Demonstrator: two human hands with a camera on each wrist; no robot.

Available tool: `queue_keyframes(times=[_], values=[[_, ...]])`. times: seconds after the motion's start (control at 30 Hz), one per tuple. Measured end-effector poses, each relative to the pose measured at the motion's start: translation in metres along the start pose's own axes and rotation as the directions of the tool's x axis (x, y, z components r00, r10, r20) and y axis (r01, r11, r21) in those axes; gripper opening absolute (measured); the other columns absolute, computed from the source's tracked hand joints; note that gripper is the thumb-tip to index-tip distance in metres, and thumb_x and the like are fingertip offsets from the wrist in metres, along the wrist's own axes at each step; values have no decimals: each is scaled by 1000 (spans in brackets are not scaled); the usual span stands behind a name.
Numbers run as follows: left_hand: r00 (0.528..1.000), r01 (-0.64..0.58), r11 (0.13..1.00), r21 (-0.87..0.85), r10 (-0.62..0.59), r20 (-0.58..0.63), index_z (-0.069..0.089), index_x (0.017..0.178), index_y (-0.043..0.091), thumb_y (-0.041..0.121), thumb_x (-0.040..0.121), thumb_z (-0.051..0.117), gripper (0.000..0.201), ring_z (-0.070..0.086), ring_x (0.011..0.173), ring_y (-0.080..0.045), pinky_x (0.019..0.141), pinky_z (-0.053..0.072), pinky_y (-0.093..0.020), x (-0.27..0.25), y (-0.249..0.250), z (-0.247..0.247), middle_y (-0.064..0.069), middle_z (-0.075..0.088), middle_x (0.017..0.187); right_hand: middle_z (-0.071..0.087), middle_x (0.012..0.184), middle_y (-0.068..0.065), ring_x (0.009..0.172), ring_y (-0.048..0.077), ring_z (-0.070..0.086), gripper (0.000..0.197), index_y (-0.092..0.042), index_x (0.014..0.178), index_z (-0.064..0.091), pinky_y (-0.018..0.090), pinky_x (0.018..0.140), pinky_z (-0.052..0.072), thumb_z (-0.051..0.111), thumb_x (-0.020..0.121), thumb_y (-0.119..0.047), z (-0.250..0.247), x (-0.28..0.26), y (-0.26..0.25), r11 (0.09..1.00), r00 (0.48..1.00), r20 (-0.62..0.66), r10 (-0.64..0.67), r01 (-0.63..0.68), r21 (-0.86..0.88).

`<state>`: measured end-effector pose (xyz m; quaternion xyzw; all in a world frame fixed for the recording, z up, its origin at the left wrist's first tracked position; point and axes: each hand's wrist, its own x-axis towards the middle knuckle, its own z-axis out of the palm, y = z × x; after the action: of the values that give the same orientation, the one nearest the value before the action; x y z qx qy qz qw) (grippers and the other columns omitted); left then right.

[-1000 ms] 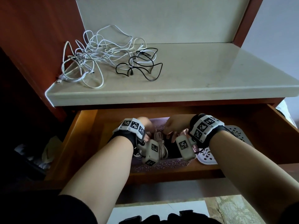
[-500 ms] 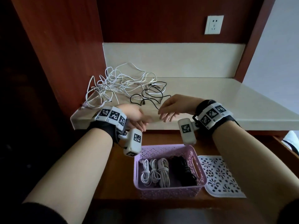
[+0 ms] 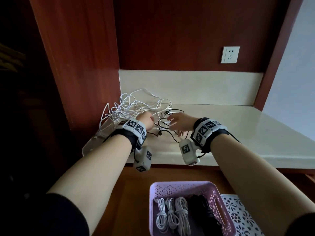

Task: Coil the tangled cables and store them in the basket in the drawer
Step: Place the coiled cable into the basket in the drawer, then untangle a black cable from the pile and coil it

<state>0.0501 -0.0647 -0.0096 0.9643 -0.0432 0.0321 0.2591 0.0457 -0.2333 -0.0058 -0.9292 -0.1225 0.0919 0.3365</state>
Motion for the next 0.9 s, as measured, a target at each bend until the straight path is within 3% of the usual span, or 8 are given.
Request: queue_keyframes(times=[0.13,0.27,0.4,0.47,0.6,0.7,0.83,0.9], values=[[981,-36,976,213,-6,193,44,138,9,22,89,65,55,48,126,-29,100,39,-29,21,-12,15,-10,49,141,61,50,0,37,7,53,4,-7,89,61,18,39,45,58,90,-6,5,0,14,986,998,59,28,-18,-165],[996,43,975,219,-60,71,58,124,5,17,88,65,40,58,113,-29,95,46,-32,33,-21,22,-11,61,124,59,57,6,33,8,51,25,-8,67,57,21,40,43,51,91,-5,-11,-5,39,994,953,-283,107,-108,12],[984,117,993,21,-113,-140,67,113,2,12,91,56,26,64,103,-30,82,49,-29,36,-25,17,-15,68,111,63,49,6,45,18,62,21,-1,76,57,37,67,59,46,93,-4,-37,-9,62,827,747,-520,415,-71,557],[959,146,974,-172,-182,-218,70,103,0,8,87,59,20,67,95,-29,79,53,-32,37,-22,11,-16,71,99,64,47,0,52,14,65,21,-5,76,52,24,67,58,44,95,-6,-47,-15,68,728,647,-570,507,34,685],[812,-66,793,-606,-310,-495,58,78,2,6,91,47,17,69,82,-32,72,54,-36,36,-8,-11,-20,70,84,60,89,10,67,18,61,21,-15,82,46,23,68,54,34,98,-10,-58,-25,63,683,355,-794,493,407,606],[780,-184,740,-647,-290,-554,42,67,10,3,93,44,27,67,69,-26,49,43,-14,23,9,-23,-11,61,71,56,97,4,84,18,55,21,-20,82,40,14,70,44,30,100,-14,-65,-34,52,714,200,-871,448,507,484],[822,-155,787,-597,-232,-520,53,89,4,4,92,49,5,67,94,-33,78,52,-34,16,20,-8,-20,68,98,55,108,9,96,23,54,25,-6,114,47,25,75,38,30,96,-4,-62,-45,55,670,443,-780,442,416,615],[821,-79,840,-537,-250,-513,61,94,-4,1,89,53,11,62,93,-37,78,46,-35,15,18,-1,-22,65,98,60,113,8,106,23,60,29,-9,123,48,29,84,44,30,100,-8,-60,-46,62,704,601,-613,512,114,701]])
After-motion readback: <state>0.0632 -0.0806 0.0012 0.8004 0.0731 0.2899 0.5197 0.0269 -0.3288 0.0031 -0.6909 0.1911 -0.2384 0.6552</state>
